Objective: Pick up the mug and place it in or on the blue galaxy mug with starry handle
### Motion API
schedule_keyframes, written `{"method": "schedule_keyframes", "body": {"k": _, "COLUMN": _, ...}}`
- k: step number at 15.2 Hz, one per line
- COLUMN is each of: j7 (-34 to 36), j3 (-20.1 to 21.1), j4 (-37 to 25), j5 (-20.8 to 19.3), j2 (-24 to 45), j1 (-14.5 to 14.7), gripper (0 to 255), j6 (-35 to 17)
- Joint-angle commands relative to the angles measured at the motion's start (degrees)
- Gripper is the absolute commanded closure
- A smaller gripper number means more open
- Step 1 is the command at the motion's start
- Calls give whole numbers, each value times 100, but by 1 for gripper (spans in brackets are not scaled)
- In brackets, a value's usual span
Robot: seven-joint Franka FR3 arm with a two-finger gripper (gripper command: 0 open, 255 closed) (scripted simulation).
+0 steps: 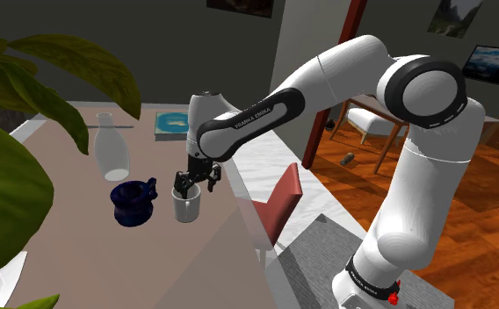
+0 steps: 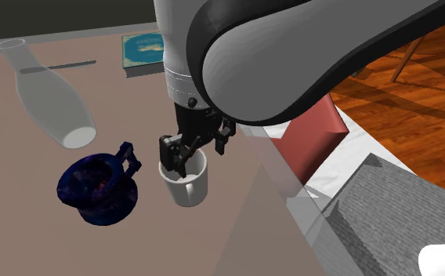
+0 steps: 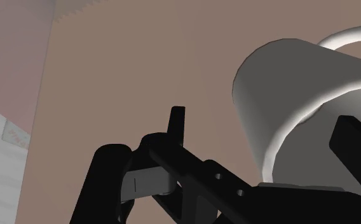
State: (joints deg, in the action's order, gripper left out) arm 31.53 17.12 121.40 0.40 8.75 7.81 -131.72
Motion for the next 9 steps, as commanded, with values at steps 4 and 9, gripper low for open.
{"method": "schedule_keyframes", "body": {"k": 4, "j7": 0, "j3": 0, "j4": 0, "j5": 0, "j2": 0, "j1": 0, "gripper": 255, "j6": 0}}
{"method": "schedule_keyframes", "body": {"k": 9, "j7": 0, "j3": 0, "j4": 0, "j5": 0, "j2": 0, "j1": 0, "gripper": 255, "j6": 0}}
